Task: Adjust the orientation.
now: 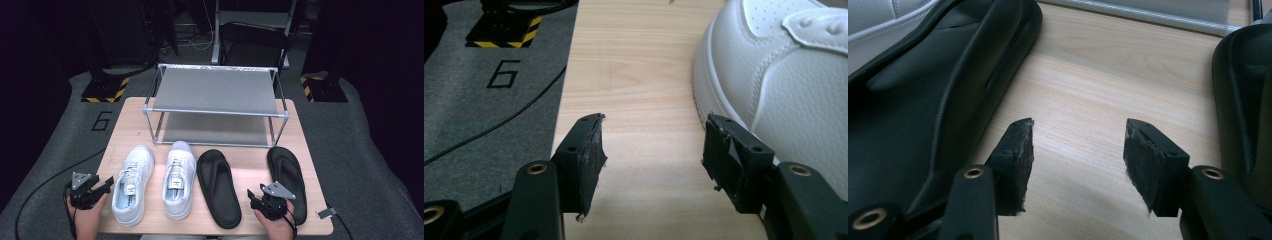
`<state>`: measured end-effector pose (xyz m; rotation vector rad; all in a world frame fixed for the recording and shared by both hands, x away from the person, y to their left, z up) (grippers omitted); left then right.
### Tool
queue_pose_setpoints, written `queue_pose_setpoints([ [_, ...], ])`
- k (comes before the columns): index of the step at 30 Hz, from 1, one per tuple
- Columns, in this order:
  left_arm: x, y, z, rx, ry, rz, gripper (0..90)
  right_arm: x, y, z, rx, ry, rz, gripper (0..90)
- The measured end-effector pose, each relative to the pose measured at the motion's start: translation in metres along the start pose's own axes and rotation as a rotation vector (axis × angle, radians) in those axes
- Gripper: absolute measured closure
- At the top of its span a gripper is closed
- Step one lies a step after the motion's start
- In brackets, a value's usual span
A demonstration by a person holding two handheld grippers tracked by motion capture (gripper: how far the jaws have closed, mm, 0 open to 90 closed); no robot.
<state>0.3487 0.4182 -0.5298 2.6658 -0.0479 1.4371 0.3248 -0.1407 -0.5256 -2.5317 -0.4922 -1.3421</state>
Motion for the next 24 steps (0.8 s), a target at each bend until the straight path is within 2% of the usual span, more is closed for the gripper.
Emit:
queue_pose_setpoints([
  [2, 0.001, -0.001, 0.001, 0.001, 0.013, 0.000, 40.9, 0.000, 0.001, -0.001, -0.002, 0.005, -0.016, 45.3],
  [5, 0.001, -0.001, 0.002, -0.004, 0.003, -0.008, 40.9, -0.001, 0.003, -0.003, -0.001, 0.000, 0.002, 45.6],
  [7, 0.001, -0.001, 0.003, -0.022, 0.005, -0.015, 41.0, 0.000, 0.004, -0.002, 0.003, -0.013, 0.028, 45.8],
  [10, 0.002, 0.000, 0.004, -0.026, 0.001, -0.016, 41.1, 0.000, 0.003, -0.002, 0.016, -0.024, 0.053, 46.1],
  [11, 0.002, 0.000, 0.004, -0.024, 0.017, -0.020, 41.1, 0.000, 0.002, -0.003, 0.025, -0.023, 0.070, 46.1],
  [18, 0.000, -0.002, -0.001, -0.025, 0.014, -0.029, 41.0, 0.004, -0.003, -0.002, 0.050, -0.036, 0.081, 45.9],
  [19, 0.000, -0.003, -0.002, -0.025, 0.021, -0.026, 41.0, 0.005, -0.002, -0.002, 0.056, -0.031, 0.065, 46.4],
  [21, 0.000, -0.003, -0.001, -0.019, 0.042, -0.033, 41.0, 0.007, -0.006, -0.002, 0.058, -0.027, 0.075, 47.2],
  [24, 0.000, -0.004, 0.000, -0.017, 0.022, -0.030, 41.0, 0.010, -0.011, 0.000, 0.083, -0.015, 0.080, 51.0],
])
Point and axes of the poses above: each handheld gripper's, and its own axes: z roughly forward along the jaws, x roughly out of its top, y roughly to its right, the point moved 2 cm from there along z, roughly forward along the jaws
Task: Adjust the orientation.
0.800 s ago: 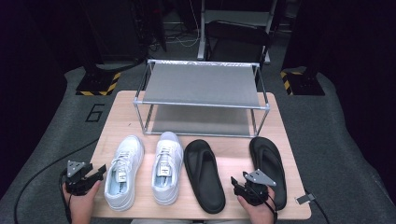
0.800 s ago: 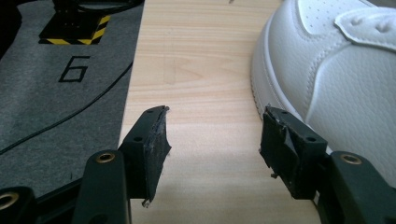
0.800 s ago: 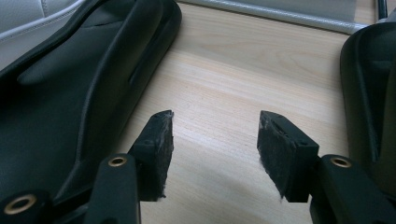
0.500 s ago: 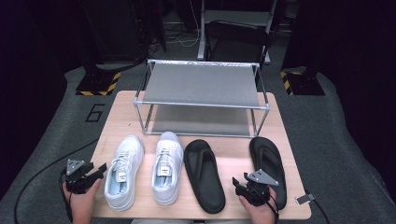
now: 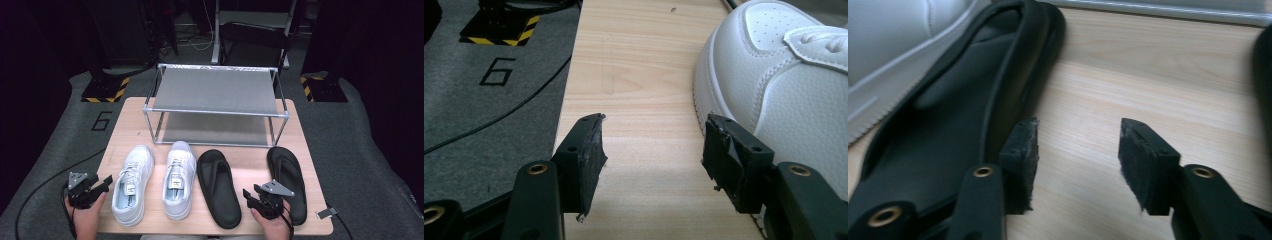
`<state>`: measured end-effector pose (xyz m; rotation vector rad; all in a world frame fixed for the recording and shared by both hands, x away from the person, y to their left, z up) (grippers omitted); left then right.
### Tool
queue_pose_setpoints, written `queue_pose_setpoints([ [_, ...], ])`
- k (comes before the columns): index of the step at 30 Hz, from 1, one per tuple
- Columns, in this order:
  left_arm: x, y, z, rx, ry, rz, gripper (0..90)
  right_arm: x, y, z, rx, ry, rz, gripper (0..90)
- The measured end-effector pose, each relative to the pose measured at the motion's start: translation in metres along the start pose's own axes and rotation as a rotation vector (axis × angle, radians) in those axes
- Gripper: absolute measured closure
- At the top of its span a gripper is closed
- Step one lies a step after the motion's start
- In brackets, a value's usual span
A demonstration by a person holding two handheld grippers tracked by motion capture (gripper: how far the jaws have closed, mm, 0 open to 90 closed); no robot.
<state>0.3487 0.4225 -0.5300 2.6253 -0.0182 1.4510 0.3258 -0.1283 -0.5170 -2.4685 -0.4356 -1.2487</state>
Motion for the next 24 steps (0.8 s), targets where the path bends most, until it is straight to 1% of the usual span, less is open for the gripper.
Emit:
queue_pose_setpoints([
  [1, 0.000, 0.000, 0.000, -0.004, -0.005, -0.001, 41.0, 0.000, 0.000, 0.001, 0.001, -0.004, -0.005, 51.9],
  [2, 0.000, 0.000, 0.001, -0.006, -0.006, 0.000, 41.0, 0.001, -0.002, 0.002, 0.007, -0.008, 0.005, 54.4],
  [4, 0.000, 0.001, 0.000, -0.007, -0.021, 0.003, 41.0, 0.003, -0.005, 0.005, 0.028, -0.017, 0.002, 58.4],
  [5, 0.000, 0.001, 0.000, -0.007, -0.015, 0.004, 41.0, 0.003, -0.006, 0.006, 0.037, -0.017, 0.008, 59.9],
  [6, 0.000, 0.001, 0.001, -0.001, 0.007, -0.004, 41.1, 0.004, -0.007, 0.006, 0.051, -0.026, 0.029, 60.5],
  [7, 0.000, 0.001, 0.001, -0.004, 0.005, -0.005, 41.0, 0.005, -0.009, 0.007, 0.063, -0.018, 0.038, 61.3],
  [8, 0.000, 0.001, 0.000, -0.005, -0.007, -0.001, 41.0, 0.006, -0.011, 0.007, 0.064, -0.018, 0.041, 62.7],
  [10, -0.001, 0.001, 0.000, -0.004, -0.008, -0.001, 41.0, 0.008, -0.016, 0.007, 0.071, -0.005, 0.028, 64.9],
  [11, -0.001, 0.001, 0.000, -0.004, -0.012, 0.002, 41.0, 0.008, -0.016, 0.007, 0.071, -0.005, 0.028, 64.9],
  [12, -0.001, 0.001, 0.000, -0.005, -0.007, 0.002, 41.0, 0.009, -0.017, 0.006, 0.081, -0.005, 0.030, 65.8],
  [13, -0.001, 0.001, -0.001, -0.004, -0.008, 0.002, 41.0, 0.011, -0.020, 0.008, 0.099, -0.013, 0.032, 67.0],
  [14, -0.001, 0.001, -0.001, -0.003, -0.009, 0.003, 41.0, 0.011, -0.020, 0.008, 0.099, -0.013, 0.032, 67.0],
  [16, -0.001, 0.000, 0.000, -0.002, -0.011, 0.005, 41.0, 0.012, -0.023, 0.009, 0.120, -0.029, 0.028, 69.1],
  [19, -0.001, 0.000, 0.000, -0.003, -0.013, 0.006, 41.0, 0.013, -0.026, 0.013, 0.120, -0.048, 0.017, 70.3],
  [20, -0.001, 0.000, 0.000, -0.002, -0.012, 0.006, 41.0, 0.013, -0.026, 0.015, 0.116, -0.047, 0.012, 70.4],
  [22, -0.001, 0.001, 0.000, 0.002, -0.010, 0.005, 41.0, 0.013, -0.028, 0.017, 0.120, -0.054, 0.020, 71.4],
  [24, -0.001, 0.001, 0.000, 0.002, -0.011, 0.004, 41.0, 0.013, -0.029, 0.021, 0.118, -0.067, 0.014, 72.4],
])
Point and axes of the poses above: each handheld gripper's, and its own axes: z roughly forward along the jaws, x roughly out of its top, y roughly to its right, the point moved 2 cm from there along z, roughly forward along the jaws
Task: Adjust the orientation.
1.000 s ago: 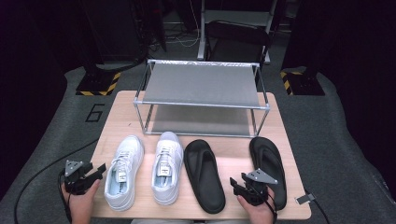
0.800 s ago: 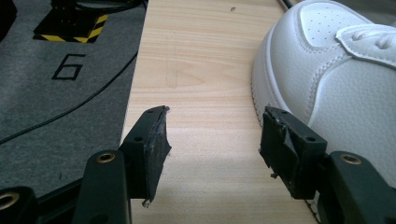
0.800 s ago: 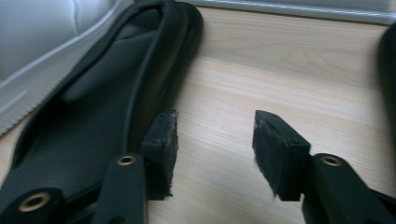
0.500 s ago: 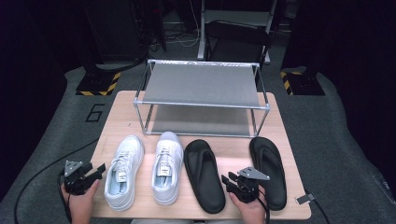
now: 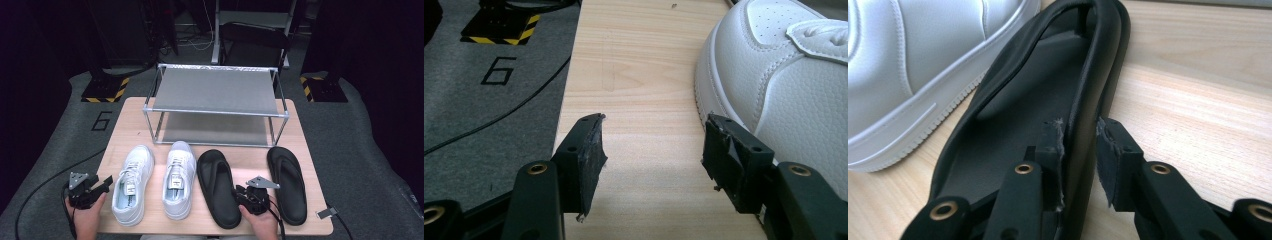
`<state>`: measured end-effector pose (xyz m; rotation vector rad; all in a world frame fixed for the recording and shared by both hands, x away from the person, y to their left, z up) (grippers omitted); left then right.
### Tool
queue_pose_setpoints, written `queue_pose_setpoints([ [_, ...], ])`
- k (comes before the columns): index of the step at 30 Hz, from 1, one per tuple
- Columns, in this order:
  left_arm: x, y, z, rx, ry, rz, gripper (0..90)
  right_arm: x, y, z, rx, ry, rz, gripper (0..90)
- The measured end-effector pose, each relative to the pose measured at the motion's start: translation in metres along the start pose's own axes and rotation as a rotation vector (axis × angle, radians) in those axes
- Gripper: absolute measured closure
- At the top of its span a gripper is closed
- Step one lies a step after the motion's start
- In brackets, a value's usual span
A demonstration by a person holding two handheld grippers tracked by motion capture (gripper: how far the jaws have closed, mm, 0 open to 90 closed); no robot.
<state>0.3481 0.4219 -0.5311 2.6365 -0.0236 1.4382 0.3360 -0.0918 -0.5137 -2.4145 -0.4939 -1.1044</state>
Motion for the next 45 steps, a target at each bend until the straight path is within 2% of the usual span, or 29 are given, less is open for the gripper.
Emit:
queue_pose_setpoints([
  [3, 0.000, 0.000, 0.000, 0.000, 0.000, -0.002, 41.0, 0.000, 0.000, 0.005, 0.000, -0.005, -0.003, 72.8],
  [4, 0.000, 0.001, 0.001, 0.003, 0.012, -0.002, 41.0, 0.000, 0.000, 0.006, -0.002, -0.011, 0.003, 73.0],
  [8, 0.000, 0.000, 0.001, 0.001, 0.001, 0.000, 41.0, 0.002, 0.001, 0.011, -0.002, -0.005, 0.035, 72.5],
  [9, 0.000, 0.001, 0.001, 0.005, 0.016, -0.002, 41.0, 0.003, 0.001, 0.012, -0.002, -0.002, 0.038, 72.3],
  [13, 0.000, 0.000, 0.001, 0.003, 0.010, -0.002, 41.0, 0.003, 0.001, 0.013, -0.015, 0.005, 0.042, 76.3],
  [15, 0.000, -0.001, 0.000, 0.002, 0.000, 0.002, 41.0, 0.003, 0.001, 0.012, -0.054, 0.011, 0.051, 79.2],
  [16, -0.001, 0.000, 0.001, 0.008, 0.016, 0.000, 41.0, 0.003, 0.002, 0.012, -0.065, 0.017, 0.057, 80.1],
  [17, 0.000, -0.001, 0.000, 0.007, 0.000, 0.005, 41.0, 0.003, 0.003, 0.011, -0.076, 0.020, 0.060, 80.9],
  [18, 0.000, -0.001, 0.000, 0.009, 0.011, -0.003, 41.0, 0.004, 0.005, 0.010, -0.089, 0.028, 0.063, 81.8],
  [20, 0.000, -0.001, -0.001, 0.007, 0.005, -0.008, 41.0, 0.004, 0.007, 0.009, -0.118, 0.031, 0.074, 83.4],
  [24, -0.001, -0.002, 0.001, 0.013, 0.014, -0.006, 41.0, 0.004, 0.013, 0.007, -0.129, 0.044, 0.116, 84.2],
  [27, 0.000, -0.002, 0.001, 0.013, 0.017, 0.000, 41.0, 0.005, 0.015, 0.007, -0.146, 0.056, 0.127, 84.2],
  [30, 0.000, -0.001, 0.000, 0.007, -0.003, 0.002, 41.0, 0.007, 0.018, 0.006, -0.177, 0.075, 0.141, 84.2],
  [35, 0.000, -0.002, 0.000, 0.009, 0.003, 0.004, 41.0, 0.007, 0.018, 0.006, -0.210, 0.077, 0.151, 84.1],
  [39, 0.000, -0.002, 0.000, 0.008, 0.003, 0.004, 41.0, 0.004, 0.011, 0.009, -0.199, 0.070, 0.125, 82.0],
  [43, 0.000, -0.002, 0.000, 0.006, 0.000, 0.003, 41.0, 0.004, 0.007, 0.006, -0.116, 0.071, 0.135, 74.4],
  [45, 0.000, -0.002, 0.000, 0.007, 0.004, 0.004, 41.0, 0.004, 0.008, 0.001, -0.113, 0.054, 0.119, 68.9],
])
Point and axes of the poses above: each handheld gripper's, and its own axes: z roughly forward along the jaws, x roughly out of its top, y roughly to its right, the point moved 2 cm from there along z, roughly forward along the jaws
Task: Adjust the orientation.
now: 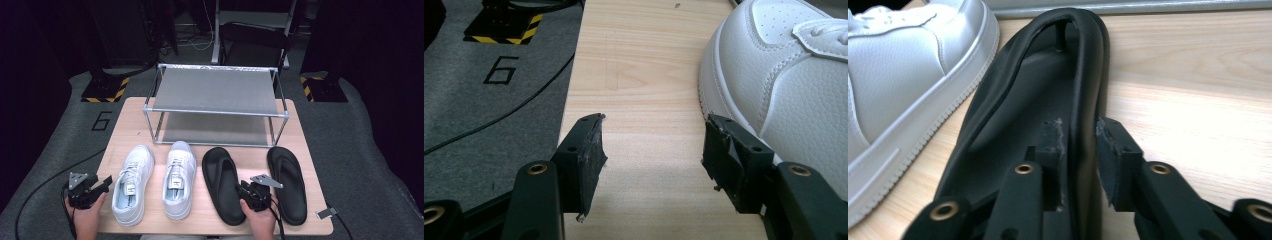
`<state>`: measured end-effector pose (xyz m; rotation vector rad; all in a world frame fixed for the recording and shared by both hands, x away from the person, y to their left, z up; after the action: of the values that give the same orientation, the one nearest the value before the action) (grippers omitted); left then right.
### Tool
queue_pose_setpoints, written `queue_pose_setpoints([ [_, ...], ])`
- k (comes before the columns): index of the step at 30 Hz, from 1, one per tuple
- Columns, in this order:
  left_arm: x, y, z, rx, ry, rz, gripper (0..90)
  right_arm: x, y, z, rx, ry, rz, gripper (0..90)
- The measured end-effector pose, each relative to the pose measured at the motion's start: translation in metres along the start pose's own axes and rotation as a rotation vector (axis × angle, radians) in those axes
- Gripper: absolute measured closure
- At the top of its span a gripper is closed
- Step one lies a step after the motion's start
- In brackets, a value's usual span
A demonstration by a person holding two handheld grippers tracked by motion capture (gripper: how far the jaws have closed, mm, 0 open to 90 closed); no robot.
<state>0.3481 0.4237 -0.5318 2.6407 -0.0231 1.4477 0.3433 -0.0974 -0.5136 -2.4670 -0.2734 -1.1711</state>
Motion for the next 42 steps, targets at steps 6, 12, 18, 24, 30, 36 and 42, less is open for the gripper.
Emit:
queue_pose_setpoints([
  [6, 0.000, 0.001, 0.001, 0.005, 0.015, -0.011, 41.0, -0.005, 0.004, -0.001, 0.026, -0.039, -0.015, 62.4],
  [12, 0.000, 0.001, 0.001, -0.001, -0.001, -0.007, 41.0, -0.013, 0.003, 0.000, 0.036, -0.058, -0.046, 60.7],
  [18, 0.000, 0.000, 0.000, -0.001, 0.003, -0.011, 41.0, -0.014, 0.005, -0.002, 0.059, -0.067, -0.011, 60.6],
  [24, 0.000, -0.001, -0.001, 0.000, 0.005, -0.019, 41.0, -0.019, 0.005, -0.002, 0.084, -0.074, -0.028, 53.9],
  [30, 0.000, -0.001, -0.002, 0.000, 0.001, -0.021, 41.0, -0.023, 0.007, 0.001, 0.137, -0.097, 0.015, 46.1],
  [36, 0.000, -0.001, -0.002, 0.003, 0.001, -0.021, 41.0, -0.024, 0.007, 0.001, 0.147, -0.102, 0.025, 46.2],
  [42, 0.001, -0.001, -0.002, 0.003, 0.006, -0.015, 41.0, -0.024, 0.008, 0.001, 0.154, -0.105, 0.051, 46.7],
])
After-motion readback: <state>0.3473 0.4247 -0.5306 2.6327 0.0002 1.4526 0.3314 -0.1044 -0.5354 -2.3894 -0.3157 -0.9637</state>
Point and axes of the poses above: each handheld gripper's, and its own axes: z roughly forward along the jaws, x roughly out of its top, y roughly to its right, the point moved 2 cm from there along z, roughly forward along the jaws
